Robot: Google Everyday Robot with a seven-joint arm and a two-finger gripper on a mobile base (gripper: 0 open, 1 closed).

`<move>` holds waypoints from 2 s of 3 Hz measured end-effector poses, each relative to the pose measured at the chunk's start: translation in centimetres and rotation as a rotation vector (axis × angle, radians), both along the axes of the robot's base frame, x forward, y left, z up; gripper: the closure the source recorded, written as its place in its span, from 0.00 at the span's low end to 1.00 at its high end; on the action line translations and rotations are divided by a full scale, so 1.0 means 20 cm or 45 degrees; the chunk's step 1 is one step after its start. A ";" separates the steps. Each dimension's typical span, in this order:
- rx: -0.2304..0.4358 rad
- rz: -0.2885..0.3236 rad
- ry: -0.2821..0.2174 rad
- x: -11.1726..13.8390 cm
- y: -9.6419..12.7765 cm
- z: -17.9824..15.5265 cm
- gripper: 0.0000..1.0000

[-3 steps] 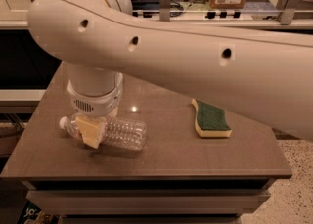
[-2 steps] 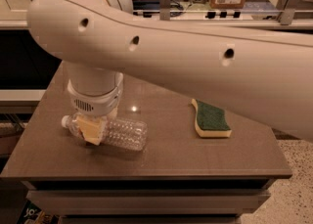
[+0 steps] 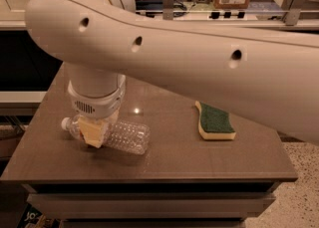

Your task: Place water bottle upright

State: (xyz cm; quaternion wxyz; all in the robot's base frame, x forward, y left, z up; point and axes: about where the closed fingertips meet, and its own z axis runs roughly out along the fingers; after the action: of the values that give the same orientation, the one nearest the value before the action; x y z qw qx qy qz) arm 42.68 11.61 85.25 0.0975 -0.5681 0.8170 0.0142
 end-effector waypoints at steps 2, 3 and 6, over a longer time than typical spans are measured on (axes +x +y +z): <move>0.070 0.022 -0.036 0.04 -0.03 0.08 1.00; 0.155 0.037 -0.089 0.09 -0.06 0.19 1.00; 0.639 0.138 -0.248 0.13 -0.07 0.41 1.00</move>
Offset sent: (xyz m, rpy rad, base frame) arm 0.0211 -0.0140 0.0382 0.1455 -0.0626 0.0462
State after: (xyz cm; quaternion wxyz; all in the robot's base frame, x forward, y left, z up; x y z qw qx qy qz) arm 45.34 10.20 93.49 0.3125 -0.5677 0.7432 0.1667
